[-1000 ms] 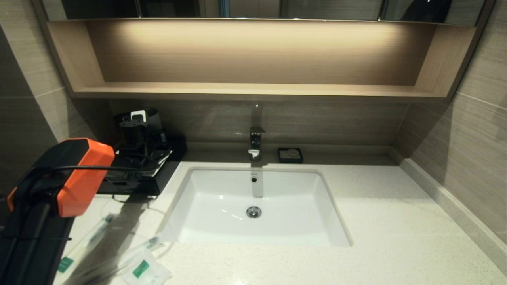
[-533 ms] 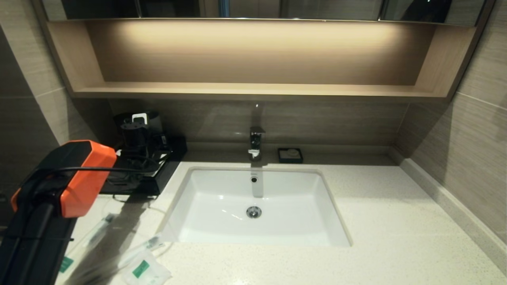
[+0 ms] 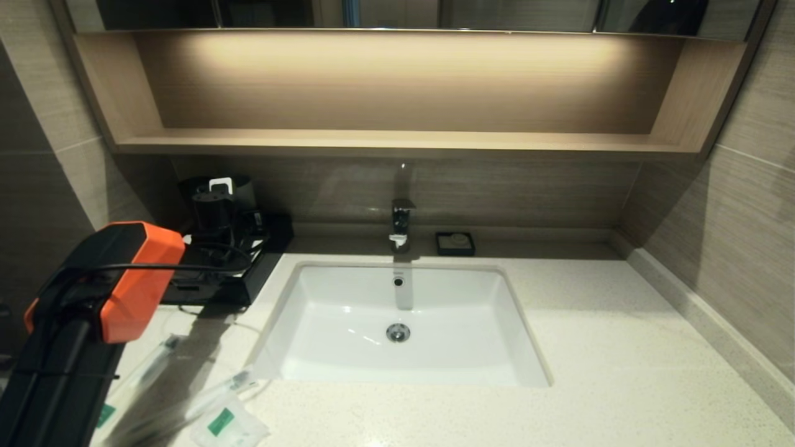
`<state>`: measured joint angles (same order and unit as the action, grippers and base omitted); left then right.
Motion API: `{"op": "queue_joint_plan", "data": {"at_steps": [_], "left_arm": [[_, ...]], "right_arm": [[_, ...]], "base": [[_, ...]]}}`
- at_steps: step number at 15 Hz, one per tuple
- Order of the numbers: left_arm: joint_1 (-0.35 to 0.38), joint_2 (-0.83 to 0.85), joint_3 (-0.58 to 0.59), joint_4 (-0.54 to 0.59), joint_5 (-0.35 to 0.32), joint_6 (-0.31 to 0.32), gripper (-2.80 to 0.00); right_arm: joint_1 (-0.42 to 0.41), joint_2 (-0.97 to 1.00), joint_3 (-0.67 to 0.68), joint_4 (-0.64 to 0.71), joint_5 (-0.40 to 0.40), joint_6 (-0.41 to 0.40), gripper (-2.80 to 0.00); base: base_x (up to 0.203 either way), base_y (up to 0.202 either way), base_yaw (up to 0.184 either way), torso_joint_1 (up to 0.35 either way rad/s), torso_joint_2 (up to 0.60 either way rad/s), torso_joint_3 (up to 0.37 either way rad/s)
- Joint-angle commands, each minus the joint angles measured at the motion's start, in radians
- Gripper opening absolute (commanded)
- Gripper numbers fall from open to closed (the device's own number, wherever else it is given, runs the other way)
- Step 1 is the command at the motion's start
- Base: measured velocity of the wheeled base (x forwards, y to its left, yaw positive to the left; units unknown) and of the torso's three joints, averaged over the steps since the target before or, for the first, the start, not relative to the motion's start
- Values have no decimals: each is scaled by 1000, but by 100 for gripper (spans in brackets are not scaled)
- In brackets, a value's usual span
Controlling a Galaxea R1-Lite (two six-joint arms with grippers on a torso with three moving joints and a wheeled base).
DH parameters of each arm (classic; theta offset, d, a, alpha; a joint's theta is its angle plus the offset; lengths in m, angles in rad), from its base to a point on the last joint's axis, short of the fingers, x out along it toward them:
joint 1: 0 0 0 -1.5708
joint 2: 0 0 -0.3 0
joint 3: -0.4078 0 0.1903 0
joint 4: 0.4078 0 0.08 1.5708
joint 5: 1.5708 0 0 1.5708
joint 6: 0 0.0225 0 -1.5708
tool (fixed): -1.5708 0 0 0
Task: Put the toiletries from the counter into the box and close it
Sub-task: Place the cup on the storage box
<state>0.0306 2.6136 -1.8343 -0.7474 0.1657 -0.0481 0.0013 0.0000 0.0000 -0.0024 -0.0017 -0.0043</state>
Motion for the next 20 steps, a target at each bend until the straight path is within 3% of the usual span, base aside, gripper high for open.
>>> {"op": "queue_joint_plan", "data": {"at_steps": [1, 17, 18, 20], "left_arm": [[0, 3, -2, -4, 2, -1, -280], [2, 25, 4, -32, 3, -1, -280], [2, 24, 4, -34, 3, -1, 0], [2, 22, 10, -54, 4, -1, 0]], "right_arm": [[0, -2, 2, -1, 0, 0, -280], [0, -2, 0, -1, 0, 0, -280], [0, -2, 1, -1, 0, 0, -280], [0, -2, 1, -1, 0, 0, -280]], "base": [[0, 0, 0, 0, 0, 0], [0, 0, 0, 0, 0, 0], [0, 0, 0, 0, 0, 0], [0, 0, 0, 0, 0, 0]]}}
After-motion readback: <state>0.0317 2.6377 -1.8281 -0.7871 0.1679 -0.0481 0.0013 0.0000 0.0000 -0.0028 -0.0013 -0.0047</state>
